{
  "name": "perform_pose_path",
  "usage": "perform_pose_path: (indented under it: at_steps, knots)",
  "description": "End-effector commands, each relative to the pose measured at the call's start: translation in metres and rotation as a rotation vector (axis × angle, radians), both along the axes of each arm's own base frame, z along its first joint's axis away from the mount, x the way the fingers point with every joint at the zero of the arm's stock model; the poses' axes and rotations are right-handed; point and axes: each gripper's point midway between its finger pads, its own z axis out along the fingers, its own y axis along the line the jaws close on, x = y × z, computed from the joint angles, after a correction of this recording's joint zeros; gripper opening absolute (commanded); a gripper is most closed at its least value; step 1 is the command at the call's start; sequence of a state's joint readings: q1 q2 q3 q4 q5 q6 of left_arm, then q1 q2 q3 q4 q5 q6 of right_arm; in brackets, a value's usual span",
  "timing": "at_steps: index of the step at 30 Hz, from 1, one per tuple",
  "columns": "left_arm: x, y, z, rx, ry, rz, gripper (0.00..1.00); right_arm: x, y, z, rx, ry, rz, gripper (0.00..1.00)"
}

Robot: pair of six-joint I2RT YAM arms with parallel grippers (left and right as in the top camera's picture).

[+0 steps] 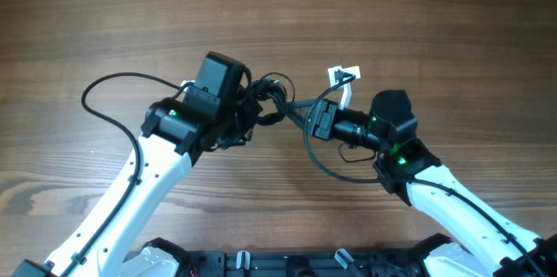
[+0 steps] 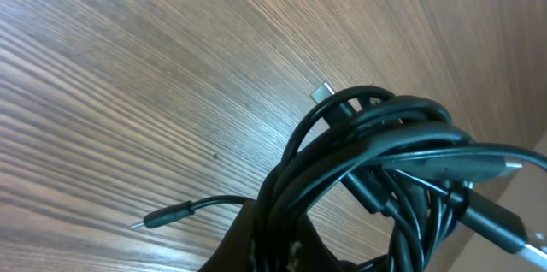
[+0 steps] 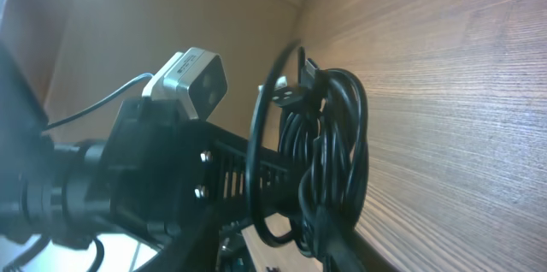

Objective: Untangle cables
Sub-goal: 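Grasp the cable coil with the right gripper beside the left gripper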

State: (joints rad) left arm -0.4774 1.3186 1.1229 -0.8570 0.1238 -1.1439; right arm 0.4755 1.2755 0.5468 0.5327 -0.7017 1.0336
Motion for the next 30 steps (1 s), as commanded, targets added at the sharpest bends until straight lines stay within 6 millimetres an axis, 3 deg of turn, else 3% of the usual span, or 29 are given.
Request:
perform_pose_path:
  at_steps: [1,4,6,8,10,13,15,16,18,21,25,30]
  knots:
    - [0.001,-0.009,0.002,0.025,-0.037,-0.011,0.04,-0.004,0.006,0.012,0.064,0.049,0.031,0.09]
    - [0.003,0.006,-0.003,0.12,-0.054,0.026,0.04,-0.01,0.007,0.042,0.137,-0.073,0.095,0.04]
    - [0.0,0.019,-0.007,0.186,-0.041,0.05,0.04,-0.009,-0.004,0.071,0.211,-0.171,0.107,0.04]
    - [-0.006,0.03,-0.012,0.24,-0.021,0.064,0.04,0.001,-0.02,0.086,0.24,-0.242,0.068,0.04]
    - [-0.011,0.04,-0.015,0.291,-0.003,0.074,0.04,0.021,-0.044,0.083,0.222,-0.243,-0.018,0.04]
    - [-0.013,0.045,-0.016,0.348,-0.011,-0.002,0.04,0.046,-0.074,0.048,0.131,-0.128,-0.123,0.04]
    - [-0.012,0.044,-0.015,0.399,-0.043,-0.131,0.04,0.048,-0.081,0.01,0.043,-0.008,-0.143,0.26]
    - [-0.011,0.044,-0.015,0.42,-0.058,-0.187,0.04,0.044,-0.08,-0.004,0.009,0.029,-0.134,0.43]
    - [-0.011,0.043,-0.015,0.483,-0.089,-0.344,0.04,0.036,-0.08,-0.024,-0.054,0.06,-0.102,1.0]
    - [-0.015,0.036,-0.016,0.513,-0.122,-0.55,0.04,0.027,-0.077,-0.025,-0.093,-0.033,-0.032,1.0]
    - [-0.031,-0.003,-0.014,0.39,-0.227,-0.952,0.04,0.016,-0.071,-0.02,-0.105,-0.145,0.06,1.0]
    - [-0.028,-0.035,0.0,0.292,-0.396,-1.123,0.05,-0.002,-0.064,-0.014,-0.052,-0.145,0.17,0.94]
